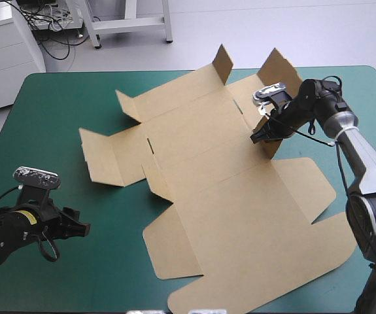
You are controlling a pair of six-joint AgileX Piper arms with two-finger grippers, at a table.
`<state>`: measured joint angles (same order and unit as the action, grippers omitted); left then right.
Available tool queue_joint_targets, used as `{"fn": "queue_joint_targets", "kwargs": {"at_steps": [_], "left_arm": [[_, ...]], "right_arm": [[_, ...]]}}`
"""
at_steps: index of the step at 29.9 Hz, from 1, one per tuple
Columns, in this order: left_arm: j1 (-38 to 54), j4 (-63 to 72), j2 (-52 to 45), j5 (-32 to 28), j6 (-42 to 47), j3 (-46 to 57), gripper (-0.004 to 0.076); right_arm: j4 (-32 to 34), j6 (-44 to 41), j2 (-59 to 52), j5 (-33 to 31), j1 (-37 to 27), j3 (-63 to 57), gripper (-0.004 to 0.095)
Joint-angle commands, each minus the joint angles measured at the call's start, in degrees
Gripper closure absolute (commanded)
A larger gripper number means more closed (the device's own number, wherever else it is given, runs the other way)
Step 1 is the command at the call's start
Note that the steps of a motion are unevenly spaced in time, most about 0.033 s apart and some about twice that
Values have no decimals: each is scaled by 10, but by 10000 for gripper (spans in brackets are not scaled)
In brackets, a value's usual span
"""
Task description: Fold the box
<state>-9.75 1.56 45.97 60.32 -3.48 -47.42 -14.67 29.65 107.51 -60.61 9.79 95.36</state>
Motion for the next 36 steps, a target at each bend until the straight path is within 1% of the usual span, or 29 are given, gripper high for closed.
{"fn": "queue_joint_targets", "kwargs": {"at_steps": [1, 6, 11, 18, 22, 28, 31, 33, 35, 36], "left_arm": [[-1, -16, -2, -11, 0, -39, 363], [-1, -26, -2, 0, 0, -64, 363], [-1, -28, -2, 14, 0, -70, 363], [-1, -30, -2, 17, 0, -70, 363], [-1, -37, -2, 21, 0, -70, 363], [-1, -69, -2, 28, 4, -70, 363], [-1, -76, -2, 30, 6, -70, 363], [-1, -76, -2, 30, 6, -70, 363], [-1, -76, -2, 30, 6, -70, 363], [-1, -76, -2, 30, 6, -70, 363]], "right_arm": [[-2, 91, -18, 17, 4, 33, 926], [-1, 183, -15, 85, 4, 34, 926], [-8, 265, -12, 135, 4, 43, 926], [-32, 403, -2, 160, 20, 43, 931], [-72, 509, 10, 157, 36, 43, 931], [-88, 627, 35, 129, 70, 43, 931], [-112, 633, 40, 134, 80, 43, 931], [-144, 638, 40, 129, 84, 43, 931], [-172, 638, 40, 112, 88, 43, 931], [-187, 638, 40, 92, 89, 43, 931]]}}
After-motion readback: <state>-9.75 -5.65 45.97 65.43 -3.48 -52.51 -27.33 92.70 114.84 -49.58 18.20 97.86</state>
